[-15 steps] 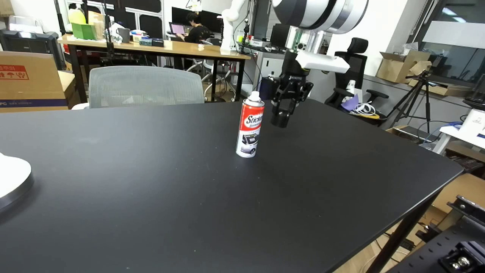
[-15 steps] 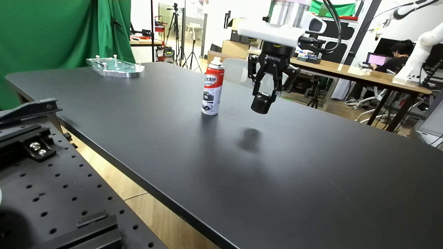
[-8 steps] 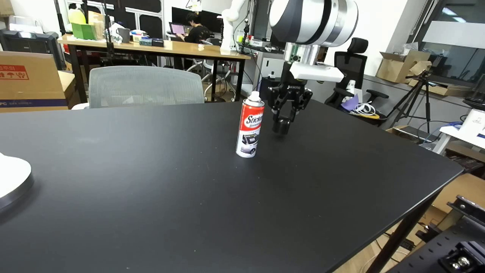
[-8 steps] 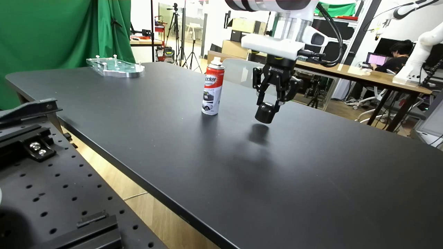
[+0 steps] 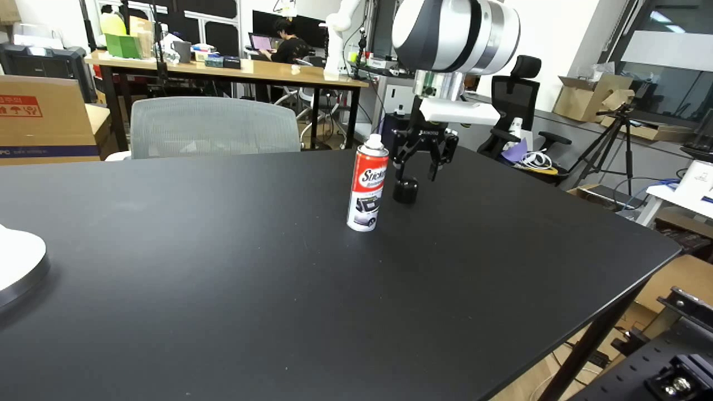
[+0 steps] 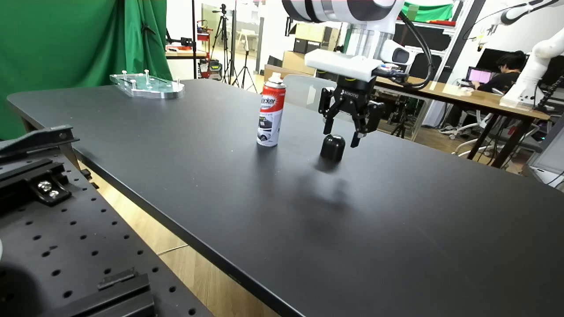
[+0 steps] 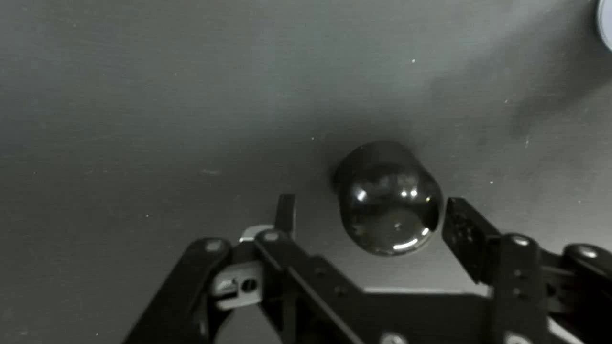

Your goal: Take the top off the bottle

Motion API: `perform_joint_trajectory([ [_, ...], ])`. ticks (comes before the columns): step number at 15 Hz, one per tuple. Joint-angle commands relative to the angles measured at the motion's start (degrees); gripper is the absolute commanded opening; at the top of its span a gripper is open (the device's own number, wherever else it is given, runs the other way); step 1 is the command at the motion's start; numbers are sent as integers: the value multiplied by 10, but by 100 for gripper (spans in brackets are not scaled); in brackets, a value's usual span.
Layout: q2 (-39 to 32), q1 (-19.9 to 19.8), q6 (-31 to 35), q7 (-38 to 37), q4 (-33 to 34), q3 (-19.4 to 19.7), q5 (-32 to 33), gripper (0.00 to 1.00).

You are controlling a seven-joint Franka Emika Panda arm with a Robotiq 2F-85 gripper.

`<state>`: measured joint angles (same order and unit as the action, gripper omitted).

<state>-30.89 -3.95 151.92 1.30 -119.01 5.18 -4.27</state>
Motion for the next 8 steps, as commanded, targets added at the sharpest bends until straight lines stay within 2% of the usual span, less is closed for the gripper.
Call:
perform_joint_trajectory([
  [1, 6, 8, -4, -34, 6, 7, 15, 100],
  [8, 71, 12, 3, -44, -30, 5, 8, 100],
])
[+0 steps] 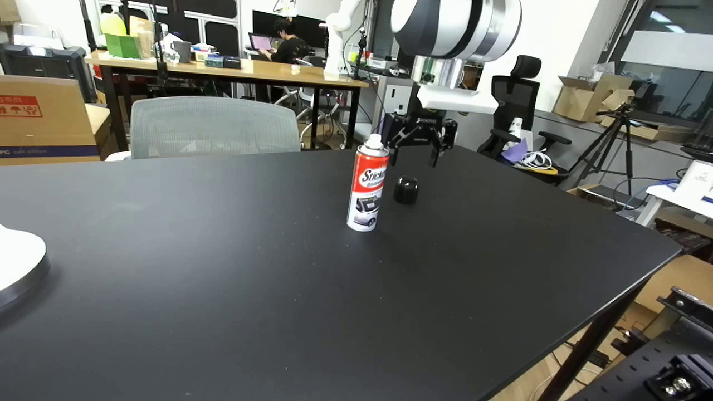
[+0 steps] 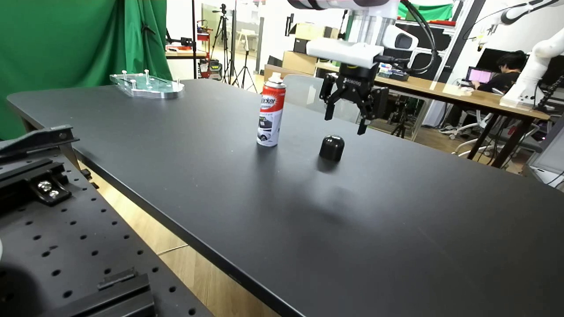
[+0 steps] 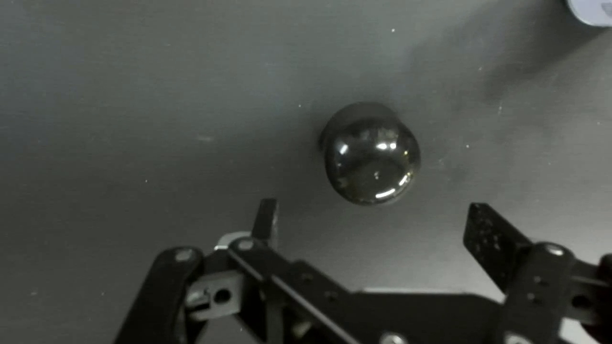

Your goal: Take the top off the bottle

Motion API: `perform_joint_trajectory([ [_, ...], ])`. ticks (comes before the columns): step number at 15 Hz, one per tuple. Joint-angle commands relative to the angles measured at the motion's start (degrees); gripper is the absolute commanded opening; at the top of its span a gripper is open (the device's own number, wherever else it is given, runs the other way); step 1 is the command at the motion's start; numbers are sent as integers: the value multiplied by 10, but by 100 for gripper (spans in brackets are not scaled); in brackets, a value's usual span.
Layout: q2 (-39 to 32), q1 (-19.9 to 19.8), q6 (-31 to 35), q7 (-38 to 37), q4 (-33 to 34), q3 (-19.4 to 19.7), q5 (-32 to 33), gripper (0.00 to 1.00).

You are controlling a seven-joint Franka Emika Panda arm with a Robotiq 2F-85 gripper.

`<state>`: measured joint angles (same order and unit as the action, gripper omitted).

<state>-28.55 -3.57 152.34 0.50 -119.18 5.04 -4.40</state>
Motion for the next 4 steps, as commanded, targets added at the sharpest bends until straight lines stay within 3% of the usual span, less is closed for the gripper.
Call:
perform_joint_trajectory([
  [1, 59, 10, 0, -41, -33, 8, 12, 100],
  [4, 90, 13, -18, -37, -42, 8, 22, 100],
])
